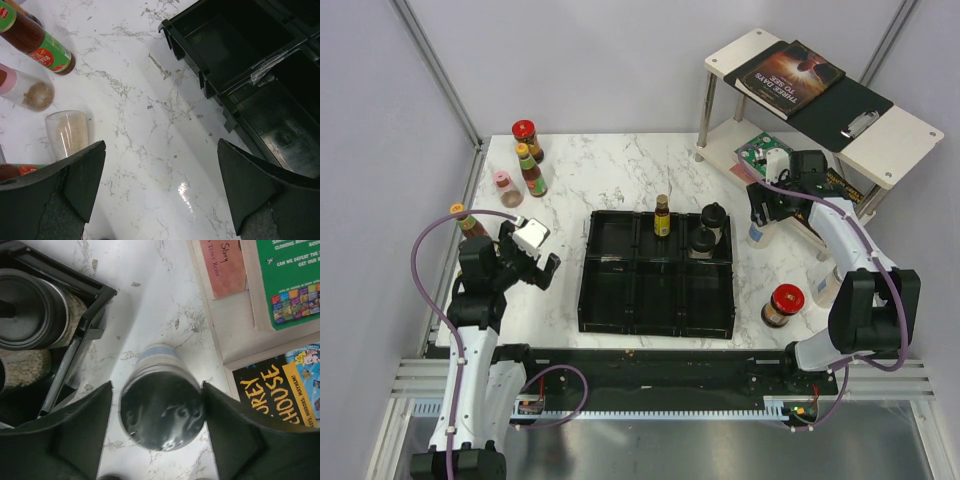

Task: Organize the condiment bottles
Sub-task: Pick up the bottle from the center of the board.

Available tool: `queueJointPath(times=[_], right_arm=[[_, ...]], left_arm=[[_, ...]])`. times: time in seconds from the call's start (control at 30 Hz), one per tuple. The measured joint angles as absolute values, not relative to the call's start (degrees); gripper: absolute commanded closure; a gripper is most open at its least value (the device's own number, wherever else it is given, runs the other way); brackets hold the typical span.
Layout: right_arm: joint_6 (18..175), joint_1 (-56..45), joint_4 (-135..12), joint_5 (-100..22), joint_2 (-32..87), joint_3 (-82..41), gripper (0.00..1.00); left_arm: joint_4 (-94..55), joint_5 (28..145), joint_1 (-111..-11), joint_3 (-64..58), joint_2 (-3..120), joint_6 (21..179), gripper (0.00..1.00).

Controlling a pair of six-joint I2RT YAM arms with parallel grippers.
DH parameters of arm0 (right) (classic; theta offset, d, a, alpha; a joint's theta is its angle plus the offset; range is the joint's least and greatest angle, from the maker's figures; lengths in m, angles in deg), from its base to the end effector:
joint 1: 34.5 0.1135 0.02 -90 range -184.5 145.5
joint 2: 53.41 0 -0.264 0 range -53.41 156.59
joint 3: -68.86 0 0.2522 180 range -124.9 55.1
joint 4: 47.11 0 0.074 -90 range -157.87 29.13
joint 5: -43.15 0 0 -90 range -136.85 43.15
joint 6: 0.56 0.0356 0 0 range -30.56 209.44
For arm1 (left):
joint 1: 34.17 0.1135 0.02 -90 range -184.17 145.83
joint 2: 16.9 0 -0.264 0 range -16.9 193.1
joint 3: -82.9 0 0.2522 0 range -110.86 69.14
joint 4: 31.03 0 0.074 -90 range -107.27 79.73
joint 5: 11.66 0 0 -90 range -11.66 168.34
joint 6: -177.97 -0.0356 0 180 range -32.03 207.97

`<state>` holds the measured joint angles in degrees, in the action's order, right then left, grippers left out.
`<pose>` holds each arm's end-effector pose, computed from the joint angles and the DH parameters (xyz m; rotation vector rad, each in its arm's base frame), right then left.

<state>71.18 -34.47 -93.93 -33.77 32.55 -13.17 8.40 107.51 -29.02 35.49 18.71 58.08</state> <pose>0.3218 0.0082 0.2754 -0.4839 2.3814 0.1377 0.1463 -0.0042 0.2701 0.7235 1.8538 -0.1296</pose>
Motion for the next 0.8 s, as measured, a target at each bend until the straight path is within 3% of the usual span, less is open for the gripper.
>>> queueJointPath(times=[0.07, 0.1, 0.2, 0.27, 0.3, 0.37, 0.63, 0.8], right_arm=[[71.1, -33.2, -93.5, -35.3, 33.4, -12.9, 0.38], [71.2, -32.8, -93.1, -35.6, 33.6, -12.9, 0.45], [71.4, -32.1, -92.6, -36.7, 33.7, -12.9, 0.49], [71.4, -32.1, -92.7, -36.9, 33.7, -12.9, 0.64], [71.4, -32.1, -92.8, -37.0, 33.7, -12.9, 0.81], [71.5, -32.0, -92.8, -37.3, 33.7, -12.9, 1.00], [71.5, -31.5, -99.0, -39.9, 32.0, -15.2, 1.00], [71.4, -27.5, -105.2, -41.3, 27.9, -23.6, 1.00]], left_arm=[[8.4, 107.5, -29.0, 35.6, 18.7, 58.1, 0.00], [8.4, 107.5, -29.0, 35.6, 18.7, 58.1, 0.01], [8.4, 107.7, -28.8, 35.8, 18.7, 58.1, 0.00], [8.4, 108.1, -28.6, 35.8, 18.7, 58.1, 0.01], [8.4, 108.4, -28.6, 35.8, 18.7, 58.1, 0.00], [8.4, 108.6, -28.6, 35.8, 18.7, 58.1, 0.00], [8.4, 108.9, -28.4, 35.8, 18.7, 58.1, 0.01], [8.4, 109.0, -28.3, 35.8, 18.7, 58.1, 0.00]])
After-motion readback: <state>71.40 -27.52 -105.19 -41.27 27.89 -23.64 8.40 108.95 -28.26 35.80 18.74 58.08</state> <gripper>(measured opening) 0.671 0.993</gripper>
